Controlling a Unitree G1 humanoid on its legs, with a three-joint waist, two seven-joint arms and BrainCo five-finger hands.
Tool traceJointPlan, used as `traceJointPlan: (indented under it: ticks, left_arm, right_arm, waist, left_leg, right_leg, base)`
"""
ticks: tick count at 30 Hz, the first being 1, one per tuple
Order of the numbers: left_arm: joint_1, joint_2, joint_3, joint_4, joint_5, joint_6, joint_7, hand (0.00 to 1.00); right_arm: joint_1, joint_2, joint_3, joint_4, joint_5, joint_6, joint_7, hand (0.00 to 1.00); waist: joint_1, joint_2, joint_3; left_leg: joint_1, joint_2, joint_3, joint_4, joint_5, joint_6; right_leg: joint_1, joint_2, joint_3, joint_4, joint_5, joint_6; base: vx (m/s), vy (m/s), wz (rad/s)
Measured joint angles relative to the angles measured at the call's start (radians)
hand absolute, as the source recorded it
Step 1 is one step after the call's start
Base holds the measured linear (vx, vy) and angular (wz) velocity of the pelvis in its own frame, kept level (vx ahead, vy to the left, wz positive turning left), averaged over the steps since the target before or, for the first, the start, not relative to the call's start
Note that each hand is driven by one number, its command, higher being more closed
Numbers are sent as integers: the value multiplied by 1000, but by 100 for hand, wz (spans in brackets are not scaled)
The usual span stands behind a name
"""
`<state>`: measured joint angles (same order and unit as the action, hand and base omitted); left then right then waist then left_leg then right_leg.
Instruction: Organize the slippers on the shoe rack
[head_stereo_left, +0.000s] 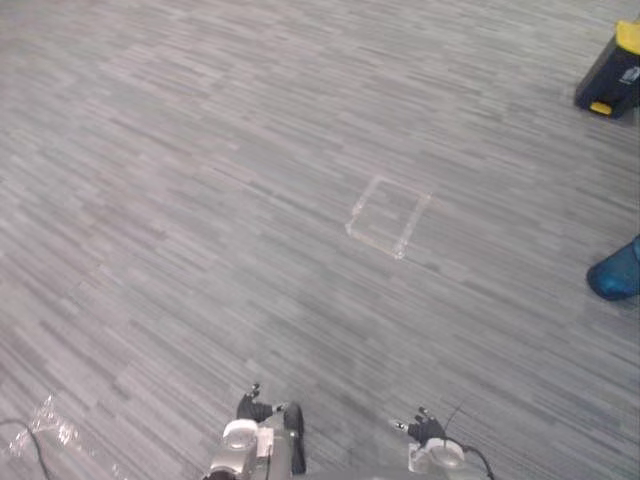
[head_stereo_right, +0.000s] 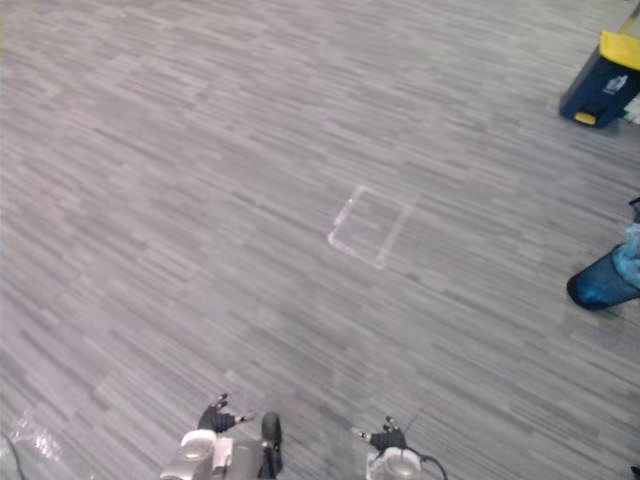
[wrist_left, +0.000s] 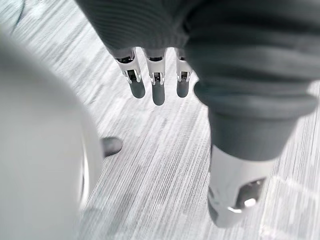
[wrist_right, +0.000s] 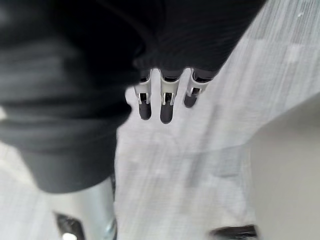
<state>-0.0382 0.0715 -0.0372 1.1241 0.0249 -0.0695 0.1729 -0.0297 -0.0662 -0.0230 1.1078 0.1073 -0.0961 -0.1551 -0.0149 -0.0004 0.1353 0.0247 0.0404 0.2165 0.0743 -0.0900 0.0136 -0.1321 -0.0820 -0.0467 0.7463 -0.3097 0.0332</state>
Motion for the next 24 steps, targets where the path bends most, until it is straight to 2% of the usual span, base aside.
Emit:
traceJointPlan:
  ticks: [1,2,3,4,5,6,7,8,9,10,11,12,13,14,15,17,18,19,20,21,22,23,24]
  left_arm:
    - [0,3,0,0,0,0,0,0]
    - [-2,12,0,4,0,0,-1,0]
    - [-5,17,0,8,1,2,-1,0]
    - [-6,18,-1,8,2,4,-1,0]
    - [-6,12,0,15,14,11,-4,0]
    - [-10,7,1,18,16,13,-4,0]
    - [-13,3,0,19,19,12,-6,0]
    - [-25,-5,1,30,35,11,-20,0]
    - [-25,-21,5,25,44,11,-24,0]
    - [-23,-29,11,23,47,11,-24,0]
    - [2,-46,41,2,54,11,-24,0]
    - [13,-74,76,-34,54,11,-24,0]
    - [15,-81,87,-44,53,10,-25,0]
    - [28,-96,102,-62,52,10,-26,0]
    - [50,-90,103,-98,51,11,-28,0]
    - [50,-89,126,-119,50,9,-27,0]
    - [52,-88,137,-121,43,9,-22,0]
    - [51,-84,130,-119,34,7,-22,0]
    - [51,-83,126,-119,31,7,-22,0]
    - [45,-85,114,-117,27,5,-21,0]
    - [43,-85,108,-115,23,4,-21,0]
    - [37,-83,90,-107,12,4,-20,0]
    - [26,-67,80,-85,11,2,-20,0]
  right_arm:
    - [-4,-2,1,0,0,0,0,0]
    - [-11,-1,1,1,0,0,1,0]
    - [-12,-1,1,2,0,0,1,0]
    - [-11,-1,2,4,0,0,1,0]
    - [-9,-3,-5,8,10,1,1,0]
    - [-15,-11,-7,10,9,0,0,0]
    - [-18,-11,-8,13,9,1,0,0]
    - [-24,-11,-27,18,11,-3,-1,0]
    - [-25,-14,-58,19,12,1,-1,0]
    - [-23,-14,-62,16,11,2,-1,0]
    - [12,-10,-47,-9,9,3,-2,0]
    - [42,-10,-34,-40,11,6,0,0]
    - [44,-11,-29,-43,11,6,-2,0]
    - [40,-18,-13,-45,12,5,-2,0]
    - [27,-14,2,-37,12,11,-3,0]
    - [31,-6,2,-29,12,13,-3,0]
    - [25,0,-1,-27,13,15,-4,0]
    - [24,6,-16,-16,13,16,-4,0]
    - [23,7,-17,-11,14,16,-4,0]
    - [17,4,-52,12,14,21,-4,0]
    - [18,-1,-52,13,14,22,-4,0]
    - [20,-13,-49,23,13,27,-6,0]
    - [19,-10,-50,47,12,33,-7,0]
  waist:
    - [1,2,0]
    - [-2,1,0]
    - [-9,-8,-1]
    - [-14,-15,0]
    - [-43,-27,0]
    - [-49,-18,-3]
    - [-51,-13,-5]
    - [-52,-13,1]
    - [-60,-9,4]
    - [-60,-11,4]
    - [-62,-14,-20]
    - [-59,11,-41]
    - [-53,15,-38]
    - [-40,34,-35]
    - [-31,29,-32]
    - [-21,18,-26]
    - [-1,13,-26]
    - [5,7,-28]
    - [6,5,-29]
    - [11,17,-28]
    - [14,25,-31]
    - [25,38,-34]
    - [19,18,-43]
  left_leg:
    - [16,9,4,-7,-9,-9]
    - [40,23,16,-15,-28,-19]
    - [61,37,25,-22,-52,-40]
    - [69,37,27,-24,-60,-46]
    - [105,41,21,-37,-93,-63]
    - [124,56,19,-47,-105,-78]
    - [134,61,19,-55,-106,-69]
    - [150,56,15,-45,-89,-78]
    - [163,57,-3,19,-88,-80]
    - [165,58,-13,57,-88,-80]
    - [107,75,-41,261,-114,-120]
    - [-26,128,-53,567,-101,-140]
    - [-60,147,-55,641,-91,-146]
    - [-133,189,-55,815,-93,-155]
    - [-206,216,-25,923,-107,-156]
    - [-230,209,26,890,-149,-123]
    - [-261,189,57,805,-182,-98]
    - [-298,130,41,626,-185,-96]
    - [-307,111,30,562,-179,-97]
    - [-350,47,-72,235,-74,-126]
    - [-361,42,-92,196,-40,-135]
    - [-381,42,-129,166,75,-156]
    - [-362,18,-111,172,100,-98]
  right_leg:
    - [-21,7,-11,-25,-7,-8]
    - [-78,28,-11,-132,-6,-5]
    - [-131,56,2,-320,46,9]
    - [-138,59,6,-387,80,14]
    - [-153,66,14,-504,284,7]
    - [-151,85,7,-485,269,-22]
    - [-154,91,5,-458,250,-26]
    - [-177,89,9,-352,187,-57]
    - [-187,80,-2,-238,148,-66]
    - [-191,80,-6,-204,135,-67]
    - [-132,72,-11,-253,79,-56]
    - [-60,101,-7,-314,39,-85]
    - [-45,110,-5,-323,33,-94]
    - [-6,139,11,-339,20,-114]
    - [70,150,46,-380,4,-138]
    - [147,143,96,-435,6,-138]
    - [208,126,142,-486,7,-138]
    - [252,92,177,-532,7,-136]
    - [261,82,185,-543,7,-136]
    - [299,51,238,-599,8,-134]
    - [304,54,247,-608,10,-128]
    - [310,51,274,-620,10,-107]
    - [324,17,294,-613,17,-59]
  base:
    - [349,-46,-45]
    - [354,-94,-30]
    - [352,-111,-24]
    - [477,-172,-10]
    - [439,-163,-7]
    - [462,-166,-16]
    - [382,-115,-22]
    - [519,-208,-19]
    - [497,-227,-11]
    - [424,-273,3]
    - [406,-218,10]
    - [431,-189,7]
    - [408,-113,-17]
    - [475,-46,-48]
    - [567,-24,-65]
    - [486,24,-77]
    - [491,124,-107]
    - [491,124,-100]
    - [595,261,-109]
    - [513,256,-79]
    - [641,328,-107]
    - [483,284,-80]
    - [615,326,-75]
